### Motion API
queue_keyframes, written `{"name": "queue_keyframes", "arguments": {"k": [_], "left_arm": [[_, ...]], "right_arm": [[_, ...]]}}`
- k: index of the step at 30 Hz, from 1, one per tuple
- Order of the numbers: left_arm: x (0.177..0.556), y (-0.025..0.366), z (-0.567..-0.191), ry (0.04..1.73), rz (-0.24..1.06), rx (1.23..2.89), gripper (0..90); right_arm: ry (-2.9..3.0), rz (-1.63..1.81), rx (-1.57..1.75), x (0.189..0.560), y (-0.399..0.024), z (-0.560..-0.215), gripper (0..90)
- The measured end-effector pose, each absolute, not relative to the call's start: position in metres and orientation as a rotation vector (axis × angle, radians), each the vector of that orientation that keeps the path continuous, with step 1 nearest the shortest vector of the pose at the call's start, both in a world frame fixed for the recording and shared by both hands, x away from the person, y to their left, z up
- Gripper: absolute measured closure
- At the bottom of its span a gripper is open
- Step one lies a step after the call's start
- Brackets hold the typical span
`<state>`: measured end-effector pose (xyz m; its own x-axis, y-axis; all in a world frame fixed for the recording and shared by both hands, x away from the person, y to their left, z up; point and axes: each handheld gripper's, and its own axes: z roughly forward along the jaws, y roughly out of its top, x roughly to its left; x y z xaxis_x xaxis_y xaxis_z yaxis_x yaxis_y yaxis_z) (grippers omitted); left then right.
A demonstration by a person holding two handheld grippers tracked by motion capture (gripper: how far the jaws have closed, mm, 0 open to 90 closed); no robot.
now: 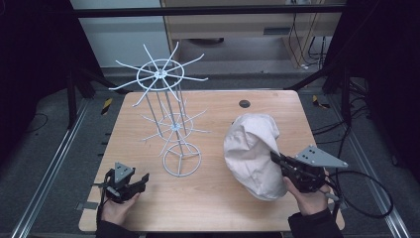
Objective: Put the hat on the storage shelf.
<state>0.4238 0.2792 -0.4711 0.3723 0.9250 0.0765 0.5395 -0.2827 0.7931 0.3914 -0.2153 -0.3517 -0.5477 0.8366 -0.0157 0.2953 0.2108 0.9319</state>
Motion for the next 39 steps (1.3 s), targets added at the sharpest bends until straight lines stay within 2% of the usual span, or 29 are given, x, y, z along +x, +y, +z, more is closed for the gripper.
{"name": "queue_keyframes", "arguments": {"k": [16,39], "left_arm": [[0.424,0.279,-0.471,1.264,0.716,1.949,42.6],[0.424,0.280,-0.472,1.269,0.717,1.949,42.6]], "right_arm": [[1.774,1.456,0.965,0.375,-0.222,-0.313,88.7],[1.632,1.592,0.809,0.352,-0.203,-0.265,88.8]]}}
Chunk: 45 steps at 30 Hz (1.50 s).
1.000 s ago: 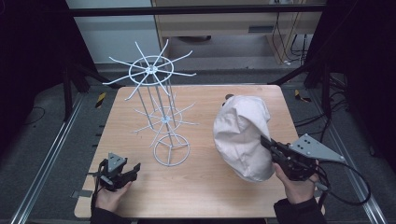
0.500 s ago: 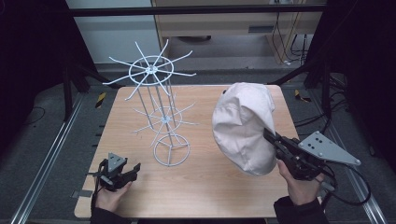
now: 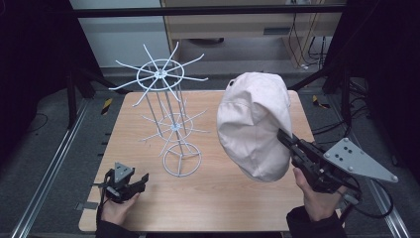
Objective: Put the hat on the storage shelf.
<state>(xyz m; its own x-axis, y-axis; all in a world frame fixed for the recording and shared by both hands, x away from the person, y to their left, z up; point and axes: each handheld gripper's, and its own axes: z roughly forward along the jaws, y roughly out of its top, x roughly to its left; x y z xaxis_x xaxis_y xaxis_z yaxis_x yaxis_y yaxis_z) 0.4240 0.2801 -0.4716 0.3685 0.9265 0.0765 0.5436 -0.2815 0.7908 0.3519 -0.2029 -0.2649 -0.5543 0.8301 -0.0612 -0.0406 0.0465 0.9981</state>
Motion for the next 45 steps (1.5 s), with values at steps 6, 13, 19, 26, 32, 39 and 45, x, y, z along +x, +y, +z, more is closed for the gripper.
{"name": "queue_keyframes", "arguments": {"k": [6,13,19,26,32,39,45], "left_arm": [[0.424,0.281,-0.472,1.270,0.719,1.950,42.6],[0.424,0.281,-0.472,1.271,0.718,1.951,42.6],[0.424,0.281,-0.472,1.271,0.719,1.948,42.6],[0.424,0.280,-0.471,1.268,0.716,1.944,42.7],[0.424,0.280,-0.471,1.267,0.715,1.946,42.7],[0.424,0.280,-0.471,1.266,0.711,1.947,42.7],[0.425,0.280,-0.472,1.267,0.710,1.948,42.7]], "right_arm": [[1.585,1.631,0.772,0.347,-0.197,-0.255,88.8],[1.557,1.678,0.733,0.348,-0.190,-0.244,88.8],[1.563,1.700,0.711,0.357,-0.177,-0.235,88.8],[1.591,1.712,0.679,0.374,-0.160,-0.226,88.8],[1.623,1.714,0.665,0.393,-0.147,-0.225,88.8],[1.669,1.716,0.683,0.404,-0.140,-0.236,88.8],[1.707,1.724,0.703,0.412,-0.143,-0.247,88.7]]}}
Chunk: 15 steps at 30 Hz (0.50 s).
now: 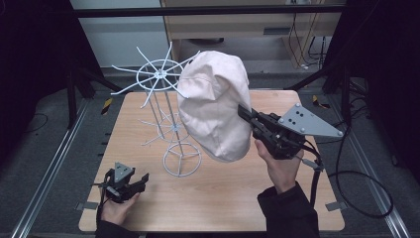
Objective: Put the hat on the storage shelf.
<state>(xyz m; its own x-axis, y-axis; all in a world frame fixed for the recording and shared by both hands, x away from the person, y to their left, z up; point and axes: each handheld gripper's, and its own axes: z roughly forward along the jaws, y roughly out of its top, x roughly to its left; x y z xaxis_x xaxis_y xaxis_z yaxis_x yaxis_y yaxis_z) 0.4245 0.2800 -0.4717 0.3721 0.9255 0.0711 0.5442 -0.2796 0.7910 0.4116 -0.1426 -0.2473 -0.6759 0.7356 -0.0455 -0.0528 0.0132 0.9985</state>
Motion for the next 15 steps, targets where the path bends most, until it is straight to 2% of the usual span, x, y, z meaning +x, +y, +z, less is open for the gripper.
{"name": "queue_keyframes", "arguments": {"k": [15], "left_arm": [[0.425,0.280,-0.472,1.266,0.711,1.952,42.8]], "right_arm": [[1.785,1.704,0.737,0.419,-0.140,-0.267,88.0]]}}
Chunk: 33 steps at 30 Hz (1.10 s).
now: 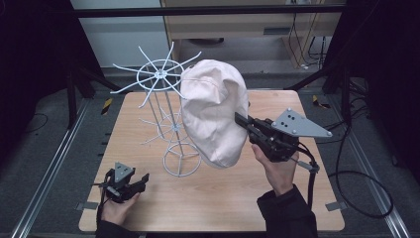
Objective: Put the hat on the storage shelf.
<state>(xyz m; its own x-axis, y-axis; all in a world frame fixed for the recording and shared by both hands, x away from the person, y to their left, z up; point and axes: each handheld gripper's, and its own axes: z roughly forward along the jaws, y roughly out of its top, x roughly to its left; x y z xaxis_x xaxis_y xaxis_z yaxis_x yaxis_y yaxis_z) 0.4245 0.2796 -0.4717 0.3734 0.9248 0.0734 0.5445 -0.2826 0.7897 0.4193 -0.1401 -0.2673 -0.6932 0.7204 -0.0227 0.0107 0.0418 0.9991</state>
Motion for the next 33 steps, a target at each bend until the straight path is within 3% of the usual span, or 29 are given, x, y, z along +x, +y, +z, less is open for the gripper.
{"name": "queue_keyframes", "arguments": {"k": [33], "left_arm": [[0.425,0.280,-0.472,1.267,0.714,1.953,42.9]], "right_arm": [[1.945,1.612,0.770,0.426,-0.116,-0.295,82.3]]}}
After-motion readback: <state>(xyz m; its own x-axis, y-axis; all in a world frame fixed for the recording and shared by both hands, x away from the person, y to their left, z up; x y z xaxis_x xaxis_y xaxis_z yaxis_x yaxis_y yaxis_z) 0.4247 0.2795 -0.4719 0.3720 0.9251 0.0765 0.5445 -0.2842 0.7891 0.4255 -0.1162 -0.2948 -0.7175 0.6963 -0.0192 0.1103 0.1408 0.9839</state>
